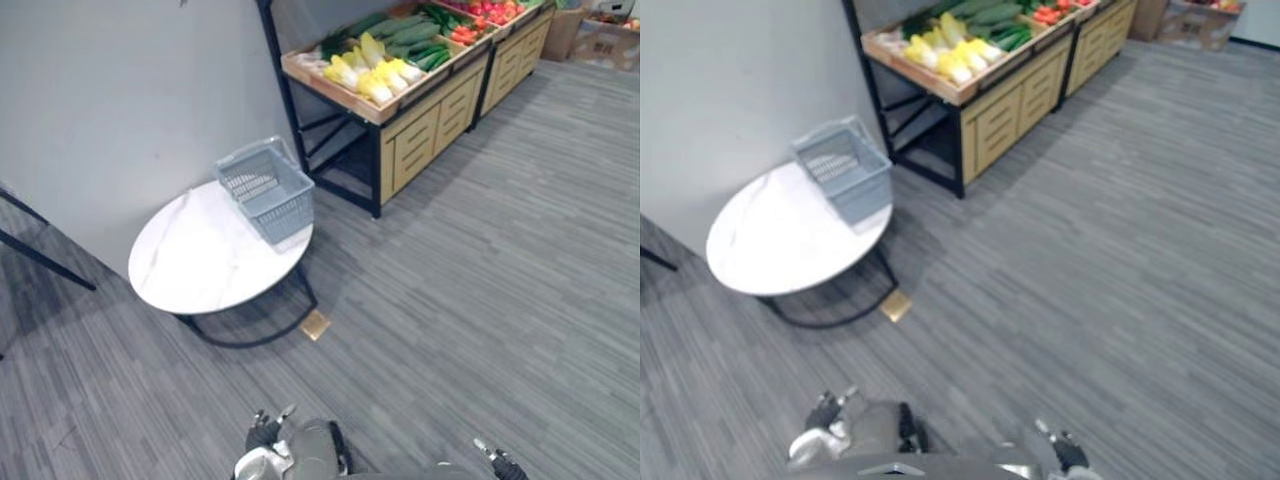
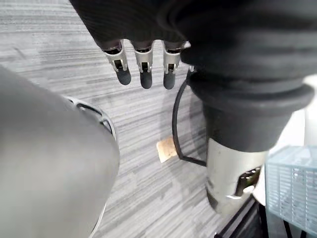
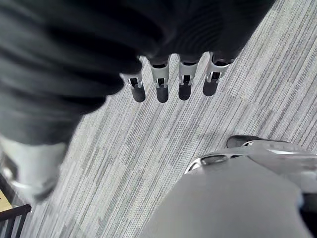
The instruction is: Pick vegetable in the basket
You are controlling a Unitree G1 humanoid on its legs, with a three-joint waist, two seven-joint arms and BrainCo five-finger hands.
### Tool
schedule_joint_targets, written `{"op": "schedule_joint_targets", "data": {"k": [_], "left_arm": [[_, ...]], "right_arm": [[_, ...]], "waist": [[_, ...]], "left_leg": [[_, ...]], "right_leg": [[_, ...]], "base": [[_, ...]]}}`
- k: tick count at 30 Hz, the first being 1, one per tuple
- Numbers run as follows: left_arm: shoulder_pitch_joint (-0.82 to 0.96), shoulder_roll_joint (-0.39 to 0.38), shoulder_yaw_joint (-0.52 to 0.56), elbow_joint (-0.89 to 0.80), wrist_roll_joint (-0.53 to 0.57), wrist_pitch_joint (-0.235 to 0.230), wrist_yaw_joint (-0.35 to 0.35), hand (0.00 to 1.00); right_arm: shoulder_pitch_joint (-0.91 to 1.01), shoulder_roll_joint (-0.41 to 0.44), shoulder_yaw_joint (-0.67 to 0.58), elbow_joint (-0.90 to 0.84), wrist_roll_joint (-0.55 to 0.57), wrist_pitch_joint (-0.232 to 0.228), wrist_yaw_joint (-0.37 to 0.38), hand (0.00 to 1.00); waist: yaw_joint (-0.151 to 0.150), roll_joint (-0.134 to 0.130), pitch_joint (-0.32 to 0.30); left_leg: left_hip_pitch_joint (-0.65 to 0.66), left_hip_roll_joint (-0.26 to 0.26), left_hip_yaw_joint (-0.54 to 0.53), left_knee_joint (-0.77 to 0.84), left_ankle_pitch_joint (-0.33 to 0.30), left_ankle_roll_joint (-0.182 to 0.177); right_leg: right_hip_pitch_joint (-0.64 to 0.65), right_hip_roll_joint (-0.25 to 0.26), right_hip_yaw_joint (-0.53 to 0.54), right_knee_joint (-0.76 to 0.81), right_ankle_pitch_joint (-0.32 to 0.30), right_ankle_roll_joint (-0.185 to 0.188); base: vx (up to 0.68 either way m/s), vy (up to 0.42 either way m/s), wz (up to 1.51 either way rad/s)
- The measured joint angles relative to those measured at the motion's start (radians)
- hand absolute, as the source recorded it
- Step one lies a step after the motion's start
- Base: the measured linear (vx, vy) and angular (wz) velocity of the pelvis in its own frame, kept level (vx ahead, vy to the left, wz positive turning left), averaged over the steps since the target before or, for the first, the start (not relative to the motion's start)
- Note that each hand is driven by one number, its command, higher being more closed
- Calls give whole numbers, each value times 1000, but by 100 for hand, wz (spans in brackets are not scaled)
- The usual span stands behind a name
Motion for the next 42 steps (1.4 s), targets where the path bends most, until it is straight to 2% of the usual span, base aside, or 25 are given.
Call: {"op": "schedule_joint_targets", "data": {"k": [1, 3, 4, 5, 6, 7, 10, 11, 12, 13, 14, 15, 17, 18, 20, 21, 23, 26, 29, 30, 31, 33, 35, 39, 42], "left_arm": [[1, -2, 9, 0, 0, 0, 0, 0], [4, -1, 51, -3, -3, -6, 0, 0], [3, 0, 57, -2, -2, -7, 0, 0], [2, 8, 56, -3, -1, -9, 4, 0], [0, 7, 58, -7, -3, -13, 6, 0], [-2, 10, 61, -7, -3, -13, 6, 0], [-1, 61, 17, 41, -4, -9, 8, 0], [0, 92, -33, 63, -2, -4, 7, 0], [0, 121, -77, 78, 2, 6, 7, 0], [1, 131, -98, 78, 10, 10, 7, 0], [4, 149, -145, 81, 25, 14, 9, 0], [5, 159, -183, 82, 32, 15, 9, 0], [-2, 164, -236, 92, 60, 17, 9, 0], [-6, 164, -240, 100, 65, 20, 10, 0], [-7, 159, -238, 118, 70, 25, 12, 0], [-7, 158, -237, 119, 72, 26, 12, 0], [-5, 150, -202, 118, 98, 30, 5, 0], [-2, 115, -116, 110, 100, 31, 7, 0], [11, 97, -49, 98, 107, 30, 5, 0], [17, 93, -29, 93, 108, 28, 4, 0], [16, 85, -20, 90, 109, 27, 4, 0], [23, 32, 16, 82, 120, 25, -5, 0], [24, 13, 39, 81, 123, 25, -5, 0], [19, 19, 37, 79, 94, 25, -1, 0], [18, 42, -28, 80, 97, 24, 3, 0]], "right_arm": [[1, 0, 5, 0, 0, 0, -2, 0], [10, 6, 52, -1, -2, -1, -17, 0], [11, 9, 57, -1, -2, -1, -19, 0], [21, 15, 58, 0, -3, 0, -22, 0], [29, 18, 32, 1, -3, 1, -20, 0], [33, 26, 12, 3, -3, 2, -20, 0], [36, 68, -106, 52, -3, 2, -12, 0], [36, 79, -131, 64, -3, 1, 4, 0], [39, 88, -148, 76, -3, 1, 10, 0], [45, 89, -151, 80, -3, 2, 13, 0], [53, 90, -144, 84, -4, 2, 21, 0], [56, 88, -125, 83, -5, 2, 27, 0], [62, 88, -110, 83, -45, 2, 32, 0], [61, 88, -109, 83, -45, 2, 31, 0], [53, 82, -109, 82, -43, 1, 33, 0], [50, 80, -109, 82, -43, 1, 33, 0], [45, 77, -111, 80, -43, 0, 35, 0], [53, 62, -71, 44, -43, 0, 35, 0], [58, 51, 22, 24, -42, -1, 40, 0], [58, 52, 46, 21, -43, -1, 43, 0], [60, 44, 50, 21, -42, -1, 50, 0], [40, -1, 68, 9, -43, -4, 67, 0], [23, -20, 84, 11, -42, -8, 71, 0], [15, -20, 91, 48, -42, -19, 70, 0], [15, -28, 92, 47, -43, -24, 67, 0]], "waist": [[0, 0, 0], [3, -30, -20], [1, -38, -27], [0, -54, -45], [16, -55, -46], [26, -57, -47], [19, -104, -93], [2, -124, -103], [-10, -144, -107], [-14, -145, -106], [-27, -151, -104], [-36, -155, -103], [-41, -151, -100], [-43, -149, -99], [-62, -125, -90], [-61, -122, -88], [-62, -109, -82], [-60, -83, -65], [-54, -95, -63], [-53, -111, -63], [-54, -102, -61], [-51, -42, -71], [-51, -27, -69], [-57, -44, -59], [-61, -48, -57]], "left_leg": [[-4, 2, -6, -63, 14, 6], [-27, -6, 46, -104, 135, 26], [-35, -14, 69, -92, 159, 49], [-49, -33, 103, -52, 121, 67], [-68, -34, 106, 5, 73, 80], [-71, -34, 108, 33, 55, 88], [-24, -86, 131, 36, -13, 105], [23, -124, 126, -17, -27, 101], [85, -159, 125, -63, -43, 92], [117, -174, 121, -86, -50, 91], [179, -204, 100, -125, -60, 88], [224, -221, 84, -154, -64, 89], [300, -248, 50, -188, -88, 83], [320, -256, 40, -196, -94, 84], [392, -256, -8, -214, -106, 86], [409, -255, -19, -219, -106, 86], [453, -243, -82, -240, -110, 78], [492, -198, -168, -237, -136, 34], [523, -167, -242, -212, -180, -33], [537, -164, -270, -201, -204, -56], [542, -145, -284, -194, -214, -65], [525, -74, -281, -173, -172, -87], [497, -44, -293, -157, -114, -92], [446, -1, -320, -73, 33, -94], [421, 34, -148, -47, 51, -89]], "right_leg": [[13, -6, -3, -1, -10, 15], [58, -57, -9, 7, -47, 54], [58, -69, -6, 9, -46, 52], [51, -96, 25, 11, -24, 24], [44, -102, 91, 11, 32, 1], [47, -107, 129, 11, 59, 3], [-6, -143, 285, 129, 175, 27], [-61, -160, 319, 275, 225, 30], [-130, -173, 354, 439, 331, 32], [-157, -176, 365, 518, 401, 32], [-223, -174, 365, 699, 430, 50], [-272, -156, 359, 818, 404, 42], [-374, -119, 299, 949, 230, 24], [-396, -114, 263, 948, 174, 7], [-433, -81, 128, 785, 33, -19], [-442, -68, 113, 724, 20, -22], [-471, -16, 141, 482, 19, -25], [-483, 18, 235, 287, 52, -4], [-463, -3, 345, 151, 140, 7], [-455, -30, 345, 153, 219, 44], [-459, -26, 320, 187, 225, 58], [-458, 20, 252, 218, 168, 7], [-438, 38, 214, 209, 153, -19], [-319, 42, 102, 141, 126, -64], [-249, 32, 32, 80, 115, -78]], "base": [[398, 279, 7], [495, 362, 19], [492, 332, 39], [524, 346, 36], [631, 429, 24], [637, 445, 5], [444, 329, 0], [345, 259, 12], [334, 244, 19], [317, 208, 28], [301, 181, 35], [294, 175, 43], [281, 136, 42], [355, 123, 56], [382, 87, 66], [460, 29, 69], [467, -56, 84], [441, -191, 101], [379, -286, 89], [413, -408, 86], [475, -505, 82], [355, -409, 49], [284, -384, 40], [208, -365, 69], [42, -198, 76]]}}
